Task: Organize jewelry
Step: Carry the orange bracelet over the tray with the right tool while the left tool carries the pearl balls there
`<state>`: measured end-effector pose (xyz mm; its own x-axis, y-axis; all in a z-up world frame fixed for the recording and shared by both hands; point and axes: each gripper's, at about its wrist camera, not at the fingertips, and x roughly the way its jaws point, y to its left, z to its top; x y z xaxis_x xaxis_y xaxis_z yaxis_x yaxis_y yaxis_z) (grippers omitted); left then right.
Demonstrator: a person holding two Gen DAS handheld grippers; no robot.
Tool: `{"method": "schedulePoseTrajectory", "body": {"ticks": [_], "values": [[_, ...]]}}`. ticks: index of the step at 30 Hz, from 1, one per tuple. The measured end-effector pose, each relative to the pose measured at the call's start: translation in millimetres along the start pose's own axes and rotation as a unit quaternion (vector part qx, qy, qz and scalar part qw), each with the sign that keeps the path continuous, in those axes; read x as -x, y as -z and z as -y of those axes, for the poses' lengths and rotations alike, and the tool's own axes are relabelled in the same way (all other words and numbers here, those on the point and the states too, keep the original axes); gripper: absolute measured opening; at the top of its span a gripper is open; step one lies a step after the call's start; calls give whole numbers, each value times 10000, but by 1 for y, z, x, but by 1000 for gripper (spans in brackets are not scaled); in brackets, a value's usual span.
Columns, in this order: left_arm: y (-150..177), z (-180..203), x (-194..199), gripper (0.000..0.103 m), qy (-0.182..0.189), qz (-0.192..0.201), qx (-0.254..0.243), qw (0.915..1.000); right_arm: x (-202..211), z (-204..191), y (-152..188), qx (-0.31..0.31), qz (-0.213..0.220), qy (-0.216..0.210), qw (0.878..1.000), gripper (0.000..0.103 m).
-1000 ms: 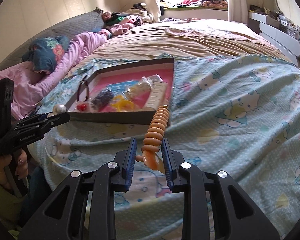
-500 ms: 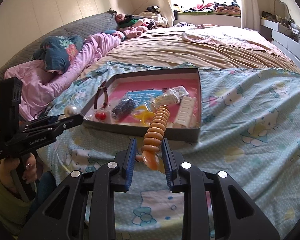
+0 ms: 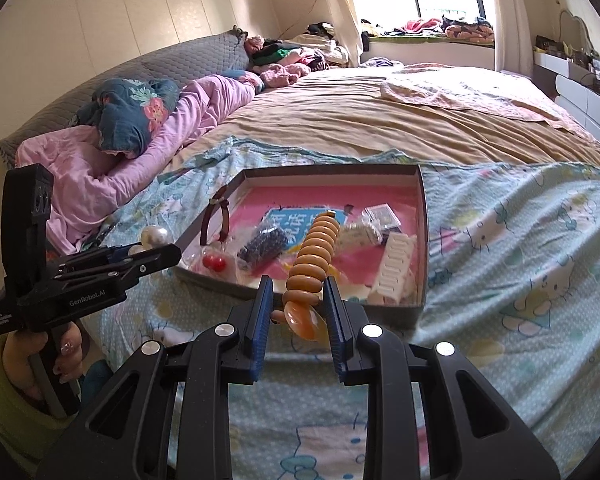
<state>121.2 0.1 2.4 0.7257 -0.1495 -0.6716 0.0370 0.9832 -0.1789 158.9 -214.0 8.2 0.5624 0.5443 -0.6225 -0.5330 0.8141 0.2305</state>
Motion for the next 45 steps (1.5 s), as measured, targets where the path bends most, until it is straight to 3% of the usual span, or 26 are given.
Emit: {"method": "schedulePoseTrajectory", "body": {"ticks": [25, 45], "values": [[-31, 4, -51, 29, -23, -156, -40, 9999, -45, 22, -43, 296, 74, 316, 9990, 25], [-22, 0, -85, 29, 185, -431, -48, 9989, -88, 23, -29, 445, -372, 534, 9969, 25]]}}
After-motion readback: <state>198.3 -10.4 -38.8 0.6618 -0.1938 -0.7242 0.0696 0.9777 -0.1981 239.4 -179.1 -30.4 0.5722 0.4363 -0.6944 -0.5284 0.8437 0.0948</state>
